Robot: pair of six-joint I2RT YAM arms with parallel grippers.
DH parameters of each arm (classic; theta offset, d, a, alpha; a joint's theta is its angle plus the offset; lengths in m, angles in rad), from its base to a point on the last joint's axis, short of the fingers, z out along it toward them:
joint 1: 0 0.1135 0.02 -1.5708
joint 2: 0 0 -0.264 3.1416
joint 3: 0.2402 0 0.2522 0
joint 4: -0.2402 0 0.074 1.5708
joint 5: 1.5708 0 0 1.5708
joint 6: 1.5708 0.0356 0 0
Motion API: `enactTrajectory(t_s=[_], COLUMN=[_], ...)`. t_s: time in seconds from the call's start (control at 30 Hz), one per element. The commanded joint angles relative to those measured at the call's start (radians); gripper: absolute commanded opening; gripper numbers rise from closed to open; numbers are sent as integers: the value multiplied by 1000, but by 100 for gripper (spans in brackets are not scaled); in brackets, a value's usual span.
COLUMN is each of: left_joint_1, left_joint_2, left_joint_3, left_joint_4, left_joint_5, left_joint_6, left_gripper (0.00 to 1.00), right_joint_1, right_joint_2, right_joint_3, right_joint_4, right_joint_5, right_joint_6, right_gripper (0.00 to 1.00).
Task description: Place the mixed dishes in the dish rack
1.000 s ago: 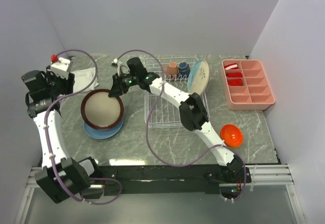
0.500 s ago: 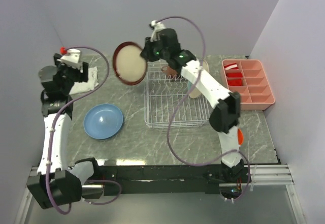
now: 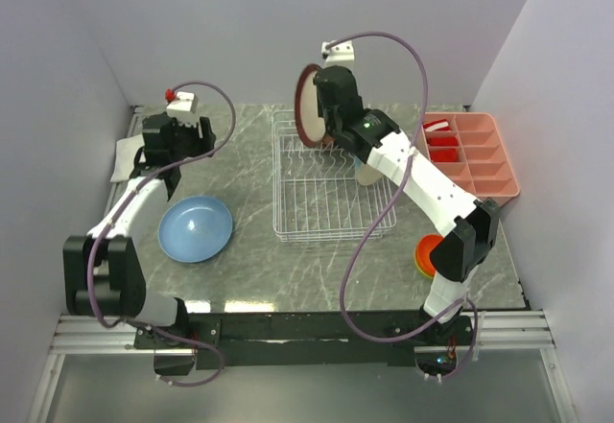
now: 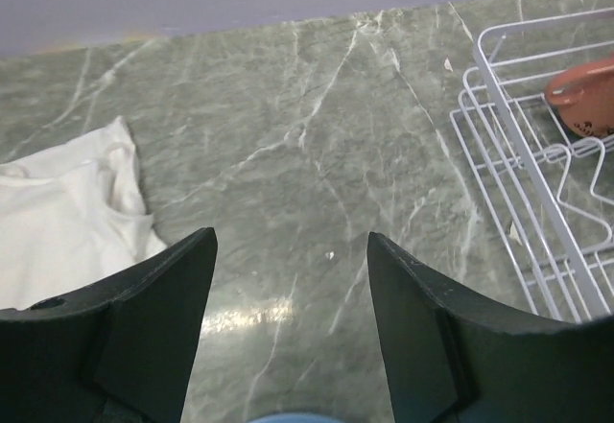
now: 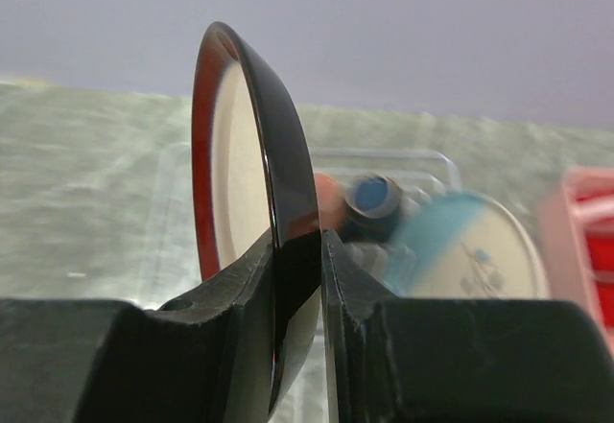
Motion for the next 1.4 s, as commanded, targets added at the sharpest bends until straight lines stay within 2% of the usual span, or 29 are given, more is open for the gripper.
enactTrajectory(t_s=[0.0,1.1,1.37], left_joint_1=[-13,-13,-13], left_joint_2=[70,105,128], left_joint_3=[107,43,52], left_joint_4=[80,74,82], left_joint_5=[-20,-17,-12], left_joint_6=[-67,-40,-40], left_gripper=[70,75,75], right_joint_1=[26,28,28], right_joint_2=[-98,88,77], right_joint_3=[-12,-15,-24], right_joint_4=[83,45,26], right_joint_5=[222,268,284], right_joint_6=[38,-28,-17], right_gripper=[0,0,0])
